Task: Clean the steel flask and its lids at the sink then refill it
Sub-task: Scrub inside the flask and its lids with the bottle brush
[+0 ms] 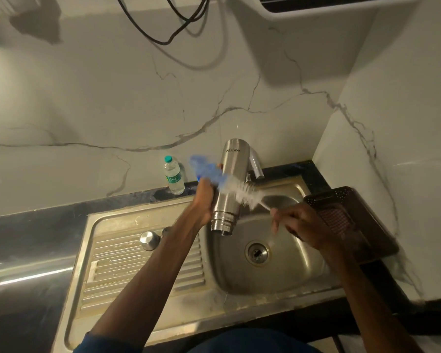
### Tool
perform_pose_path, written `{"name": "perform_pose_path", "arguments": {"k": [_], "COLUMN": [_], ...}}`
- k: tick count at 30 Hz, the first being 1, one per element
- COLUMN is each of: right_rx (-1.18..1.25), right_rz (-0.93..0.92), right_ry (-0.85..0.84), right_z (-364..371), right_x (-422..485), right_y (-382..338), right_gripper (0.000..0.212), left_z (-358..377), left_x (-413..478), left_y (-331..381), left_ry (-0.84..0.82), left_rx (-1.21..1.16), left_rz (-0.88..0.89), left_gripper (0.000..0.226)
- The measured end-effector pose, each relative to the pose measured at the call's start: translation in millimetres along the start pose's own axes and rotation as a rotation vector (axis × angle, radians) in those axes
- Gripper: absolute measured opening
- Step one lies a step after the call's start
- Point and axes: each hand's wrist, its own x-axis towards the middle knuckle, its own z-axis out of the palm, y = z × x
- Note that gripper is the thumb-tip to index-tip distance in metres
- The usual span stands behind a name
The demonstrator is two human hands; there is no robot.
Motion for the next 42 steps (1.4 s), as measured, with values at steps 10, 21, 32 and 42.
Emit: {"name": "perform_pose_path", "arguments": {"k": [10,21,32,42], "right_rx": [0.040,-0.013,0.240,0.161], "right_rz": [0.040,0.010,0.111,0.125], "right_ry": [0.019,0.478,0.029,0.324], "right_z": [-3.5,-8.6,31.0,44.3], "right_x": [10.8,36.9,-45.6,-20.8], "right_y": [-2.4,-20.0,-23.4,-28.2], "right_gripper": [0.049,0.049,0.052,0.050], "left_z": [8.7,6.6,-1.0,18.3], "left_x": [-2.6,-5.7,23.7,25.9], "left_y": [3.6,-14.4,9.0,0.0], "left_ry": [-0.198,-0.351,-0.060,-0.045], "left_rx": [-0.206,-0.180,-0.568,-0.573], "left_rz": [0.059,0.051,0.112,0.202], "left_gripper": [0.041,0.049,0.054,0.068]}}
